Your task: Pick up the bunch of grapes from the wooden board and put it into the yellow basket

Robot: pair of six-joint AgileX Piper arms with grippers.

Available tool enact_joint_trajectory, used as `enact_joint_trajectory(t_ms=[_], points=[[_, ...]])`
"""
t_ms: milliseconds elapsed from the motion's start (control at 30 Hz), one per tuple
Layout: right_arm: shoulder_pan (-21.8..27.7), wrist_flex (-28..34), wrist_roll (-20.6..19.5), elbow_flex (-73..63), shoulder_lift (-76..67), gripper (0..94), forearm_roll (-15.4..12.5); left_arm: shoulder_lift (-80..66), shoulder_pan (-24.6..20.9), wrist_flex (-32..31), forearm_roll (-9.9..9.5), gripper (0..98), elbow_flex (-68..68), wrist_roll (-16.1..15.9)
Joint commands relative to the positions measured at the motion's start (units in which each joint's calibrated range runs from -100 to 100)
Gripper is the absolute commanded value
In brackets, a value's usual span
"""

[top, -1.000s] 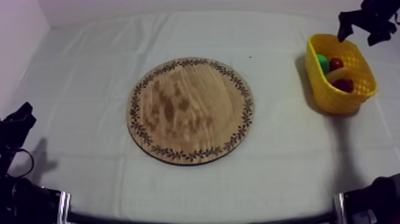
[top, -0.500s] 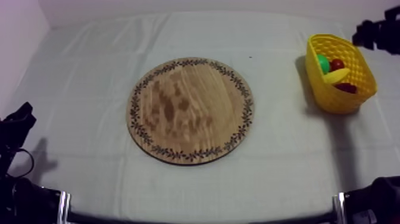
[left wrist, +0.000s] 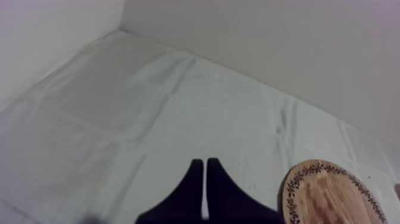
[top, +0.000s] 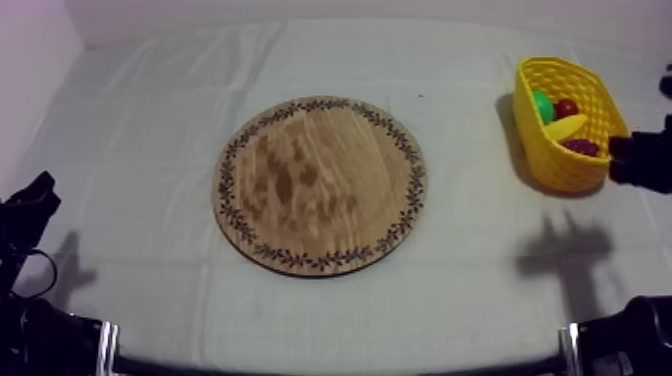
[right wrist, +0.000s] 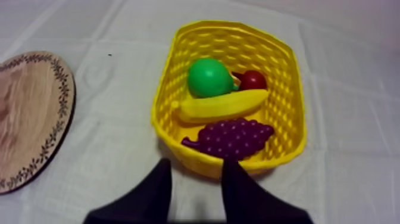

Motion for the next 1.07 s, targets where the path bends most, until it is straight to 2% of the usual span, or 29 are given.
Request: enact_joint_trajectory(t_ms=[0,167,267,367,500,567,633,700,800,867,1033], points=[[0.3,-0.6,3.2,5.1,-8.1,20.6,-1.4,0.0,0.0,0.0,0.03,0.0,0.0,0.0],[1.3,-1.7,8.0,11.5,-16.9,7.0,-4.5,0.0,0.0,0.0,0.03,0.0,0.0,0.0],[1.6,-1.7,6.6,13.4,-21.2,2.6,-4.8,0.0,0.0,0.0,0.03,0.0,0.0,0.0],[0.6,0.2,2.0,14.0,-25.8,1.0,-3.1,0.0,0.0,0.0,0.03,0.0,0.0,0.0],[-1.4,1.5,-9.8,15.7,-28.8,0.5,2.3,0.0,0.0,0.0,0.03,0.0,0.0,0.0],[-1.8,1.4,-12.3,16.3,-29.3,0.4,3.8,0.0,0.0,0.0,0.03,0.0,0.0,-0.1],[-2.0,-1.0,-11.8,17.5,-29.5,0.4,5.2,0.0,0.0,0.0,0.03,0.0,0.0,0.0],[-2.1,-4.6,-9.4,18.4,-29.7,0.5,6.7,0.0,0.0,0.0,0.03,0.0,0.0,0.0],[-2.2,-5.1,-4.5,19.0,-29.7,0.4,7.8,0.0,0.0,0.0,0.03,0.0,0.0,0.0],[-2.3,-5.2,-2.7,19.1,-29.8,0.4,8.1,0.0,0.0,0.0,0.03,0.0,0.0,0.0],[-2.3,-5.2,-3.3,19.2,-29.8,0.4,8.3,0.0,0.0,0.0,0.03,0.0,0.0,0.0]])
